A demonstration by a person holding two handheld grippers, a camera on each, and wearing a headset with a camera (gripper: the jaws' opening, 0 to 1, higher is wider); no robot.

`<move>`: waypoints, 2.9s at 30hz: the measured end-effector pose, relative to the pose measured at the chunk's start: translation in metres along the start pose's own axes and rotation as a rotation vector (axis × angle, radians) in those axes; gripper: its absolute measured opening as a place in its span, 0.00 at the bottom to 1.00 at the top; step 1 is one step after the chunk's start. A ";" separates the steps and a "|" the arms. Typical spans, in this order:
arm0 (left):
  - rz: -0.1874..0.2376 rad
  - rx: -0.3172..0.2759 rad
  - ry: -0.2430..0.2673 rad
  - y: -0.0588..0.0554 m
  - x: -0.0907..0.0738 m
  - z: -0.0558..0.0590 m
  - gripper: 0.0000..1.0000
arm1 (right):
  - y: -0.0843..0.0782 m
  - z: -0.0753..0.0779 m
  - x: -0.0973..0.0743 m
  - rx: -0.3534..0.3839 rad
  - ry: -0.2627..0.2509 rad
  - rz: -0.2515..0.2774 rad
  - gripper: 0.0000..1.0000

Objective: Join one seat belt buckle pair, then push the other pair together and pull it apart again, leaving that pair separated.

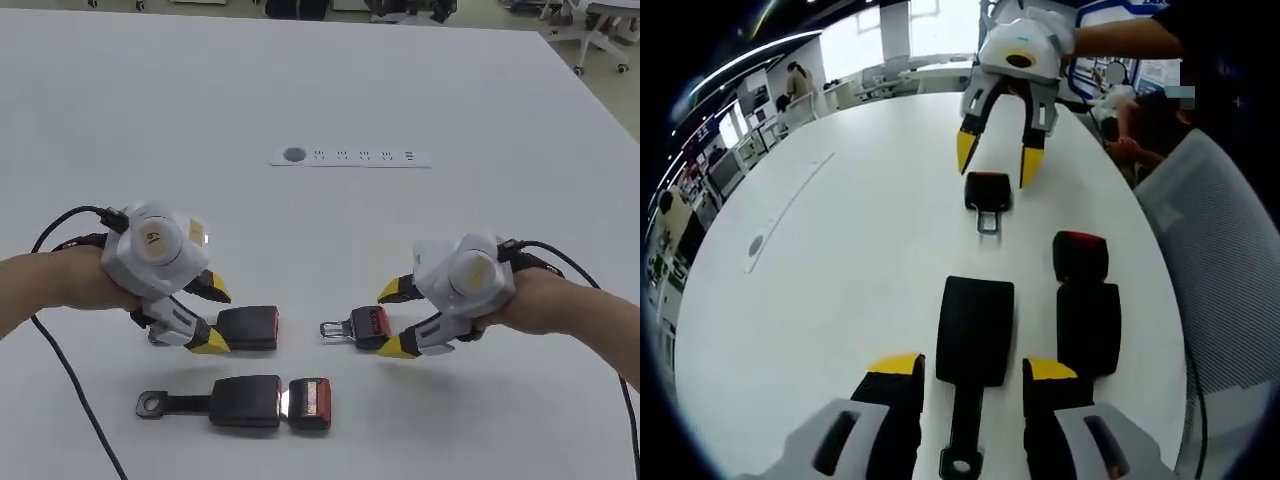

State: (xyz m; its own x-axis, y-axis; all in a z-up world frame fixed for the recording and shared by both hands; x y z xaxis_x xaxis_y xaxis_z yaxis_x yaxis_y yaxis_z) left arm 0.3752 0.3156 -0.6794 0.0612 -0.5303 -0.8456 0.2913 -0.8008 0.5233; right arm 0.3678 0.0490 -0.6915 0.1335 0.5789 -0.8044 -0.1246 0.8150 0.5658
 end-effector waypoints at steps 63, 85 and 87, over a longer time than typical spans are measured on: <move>-0.126 0.075 -0.087 0.000 0.022 -0.009 0.32 | 0.001 0.004 0.019 0.027 0.049 -0.011 0.31; -0.132 0.063 -0.082 0.000 0.022 -0.009 0.31 | 0.019 0.002 0.034 0.034 0.035 0.017 0.31; -0.134 0.063 -0.082 0.001 0.022 -0.007 0.31 | 0.020 0.003 0.035 0.032 0.033 0.018 0.31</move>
State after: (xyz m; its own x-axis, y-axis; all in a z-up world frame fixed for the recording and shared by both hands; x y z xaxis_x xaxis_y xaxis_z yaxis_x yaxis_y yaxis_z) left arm 0.3836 0.3053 -0.6987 -0.0529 -0.4364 -0.8982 0.2310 -0.8804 0.4142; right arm 0.3728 0.0858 -0.7076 0.0986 0.5924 -0.7996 -0.0947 0.8054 0.5851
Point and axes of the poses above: the centre of the closed fingertips' face, and the gripper's own axes: x roughly forward along the fingers, z roughly to its right, y roughly out of its top, the point moved 9 cm from there along -x, roughly backward along the fingers, and after that the axes turned 9 degrees about -x, right-handed, at the moved point
